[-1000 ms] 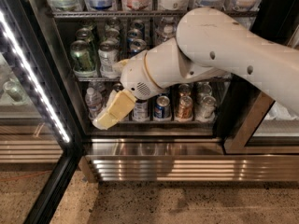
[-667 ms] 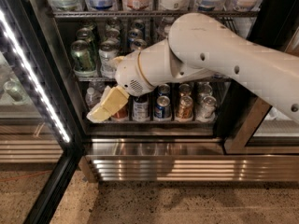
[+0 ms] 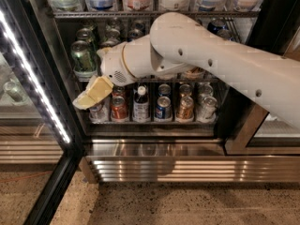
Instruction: Pick green can from middle shelf of fridge
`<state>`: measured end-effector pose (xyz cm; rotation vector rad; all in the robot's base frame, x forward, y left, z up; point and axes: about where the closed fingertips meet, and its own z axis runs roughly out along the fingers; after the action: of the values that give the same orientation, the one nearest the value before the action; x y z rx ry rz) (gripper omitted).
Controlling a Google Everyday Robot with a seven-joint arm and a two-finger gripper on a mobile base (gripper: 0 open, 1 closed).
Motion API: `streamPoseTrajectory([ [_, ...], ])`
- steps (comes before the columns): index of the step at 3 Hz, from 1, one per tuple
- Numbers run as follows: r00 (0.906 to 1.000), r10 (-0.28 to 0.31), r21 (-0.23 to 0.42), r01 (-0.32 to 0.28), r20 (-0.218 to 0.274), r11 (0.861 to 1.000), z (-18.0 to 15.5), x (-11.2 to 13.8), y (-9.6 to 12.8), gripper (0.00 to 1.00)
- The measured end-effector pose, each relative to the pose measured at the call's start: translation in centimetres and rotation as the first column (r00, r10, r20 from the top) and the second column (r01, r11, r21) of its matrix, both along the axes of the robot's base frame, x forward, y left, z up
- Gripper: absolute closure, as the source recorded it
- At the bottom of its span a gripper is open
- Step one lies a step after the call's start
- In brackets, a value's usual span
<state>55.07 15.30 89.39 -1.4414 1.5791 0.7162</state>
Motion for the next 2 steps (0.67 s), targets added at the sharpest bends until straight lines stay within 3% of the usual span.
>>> streamPoseTrajectory([
  [2,0.9991,-0.004,0.012,0.004,0.043,1.000,1.7,4.0,2.9,0.00],
])
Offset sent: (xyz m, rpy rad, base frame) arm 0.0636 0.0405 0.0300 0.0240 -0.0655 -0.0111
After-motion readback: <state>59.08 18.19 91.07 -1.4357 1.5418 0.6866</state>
